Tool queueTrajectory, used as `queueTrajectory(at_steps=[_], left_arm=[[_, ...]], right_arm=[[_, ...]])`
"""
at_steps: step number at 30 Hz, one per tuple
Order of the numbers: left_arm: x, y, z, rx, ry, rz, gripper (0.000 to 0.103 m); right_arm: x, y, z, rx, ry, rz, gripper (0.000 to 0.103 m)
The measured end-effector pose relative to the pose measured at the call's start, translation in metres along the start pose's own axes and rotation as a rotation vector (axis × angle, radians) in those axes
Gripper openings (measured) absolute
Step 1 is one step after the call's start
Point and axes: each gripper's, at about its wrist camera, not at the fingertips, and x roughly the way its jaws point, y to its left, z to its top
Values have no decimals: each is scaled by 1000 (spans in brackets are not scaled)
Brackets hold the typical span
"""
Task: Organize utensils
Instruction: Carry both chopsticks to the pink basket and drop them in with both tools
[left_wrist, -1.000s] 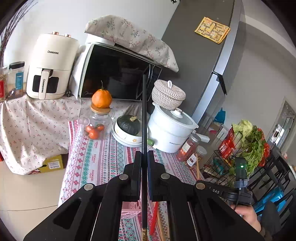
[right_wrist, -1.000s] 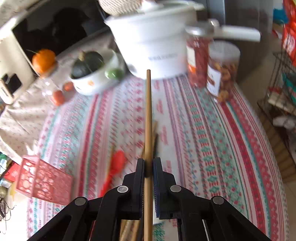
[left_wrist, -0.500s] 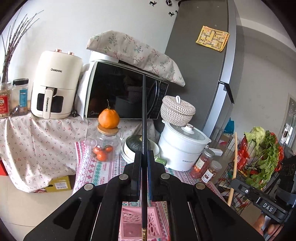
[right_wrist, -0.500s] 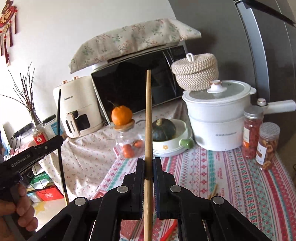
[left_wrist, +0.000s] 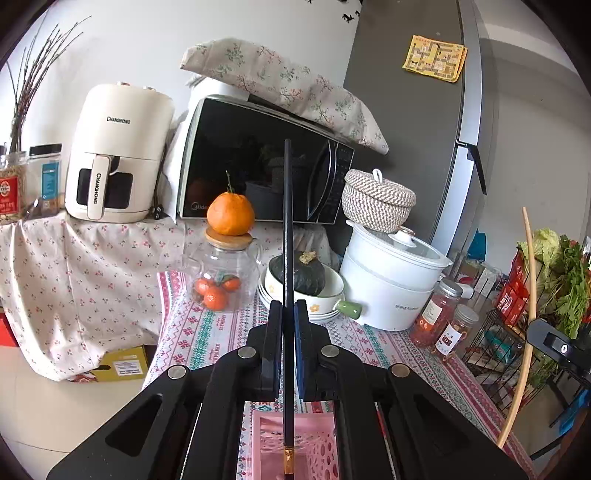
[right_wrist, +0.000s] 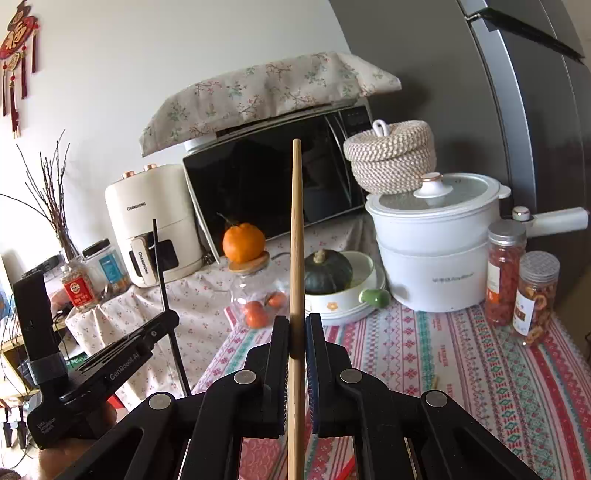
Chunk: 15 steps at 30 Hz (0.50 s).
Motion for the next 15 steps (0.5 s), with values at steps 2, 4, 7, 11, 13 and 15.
queueTrajectory(at_steps=[2, 4, 7, 11, 13, 15], left_arm=[[2, -5, -3, 35, 28, 20, 6], [5, -8, -8, 61, 76, 26, 6], [18, -9, -21, 67, 247, 15, 7], [13, -4, -19, 49, 324, 4, 7], [2, 4, -9, -11, 330, -22, 11], [-12, 12, 1, -68, 341, -40, 22]], right_arm=[[0, 1, 0, -5, 1, 3, 8], [1, 1, -1, -7, 3, 1, 8], [4, 2, -4, 8, 3, 4, 8], [14, 9, -13, 8, 27, 12, 8], [19, 15, -15, 1, 32, 15, 8], [22, 21, -14, 8, 20, 24, 8]])
